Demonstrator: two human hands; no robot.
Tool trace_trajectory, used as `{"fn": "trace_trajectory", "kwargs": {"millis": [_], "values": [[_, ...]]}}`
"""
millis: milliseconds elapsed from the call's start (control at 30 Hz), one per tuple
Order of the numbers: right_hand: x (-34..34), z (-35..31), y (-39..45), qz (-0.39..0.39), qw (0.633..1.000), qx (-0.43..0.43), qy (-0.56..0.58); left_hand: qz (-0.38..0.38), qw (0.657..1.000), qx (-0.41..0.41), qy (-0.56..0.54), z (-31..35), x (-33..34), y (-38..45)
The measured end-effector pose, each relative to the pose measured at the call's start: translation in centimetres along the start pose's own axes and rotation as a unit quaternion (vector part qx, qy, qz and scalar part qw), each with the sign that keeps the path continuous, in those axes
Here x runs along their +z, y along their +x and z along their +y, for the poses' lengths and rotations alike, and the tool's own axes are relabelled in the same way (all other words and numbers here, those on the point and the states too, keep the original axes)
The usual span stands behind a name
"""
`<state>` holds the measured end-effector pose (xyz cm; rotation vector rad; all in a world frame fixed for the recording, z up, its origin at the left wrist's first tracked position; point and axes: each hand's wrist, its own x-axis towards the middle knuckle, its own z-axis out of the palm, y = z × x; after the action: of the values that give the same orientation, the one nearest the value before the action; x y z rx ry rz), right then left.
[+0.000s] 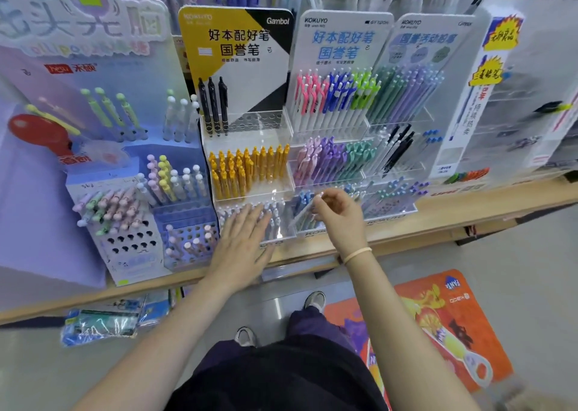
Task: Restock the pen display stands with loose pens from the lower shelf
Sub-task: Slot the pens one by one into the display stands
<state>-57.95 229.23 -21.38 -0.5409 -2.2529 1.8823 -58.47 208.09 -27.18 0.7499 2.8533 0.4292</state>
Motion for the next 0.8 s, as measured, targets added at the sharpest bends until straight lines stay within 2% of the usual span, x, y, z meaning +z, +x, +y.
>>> {"fn": "trace_trajectory", "kwargs": {"millis": [100,267,467,700,800], "values": [[0.6,0.9,-0.1,0.003,0.998,-0.030,-0.046,-0.009,0.998,0.014,0.053,-0.7,1.0,-0.1],[2.0,2.4,0.5,-0.028,0.992,-0.040,-0.118,0.008,0.997,0.030,0.069,-1.4,1.8,0.0],[3.0,1.9,1.5,-0.025,0.975,-0.092,-0.200,0.016,0.997,0.033,0.070,-1.9,2.1,0.0],[3.3,2.0,1.7,-0.046,0.965,-0.101,-0.239,0.026,0.997,0.034,0.060,-1.9,2.3,-0.1],[3.1,1.7,1.6,-0.037,0.969,-0.098,-0.222,0.057,0.997,0.005,0.058,-2.0,1.9,-0.3]]}}
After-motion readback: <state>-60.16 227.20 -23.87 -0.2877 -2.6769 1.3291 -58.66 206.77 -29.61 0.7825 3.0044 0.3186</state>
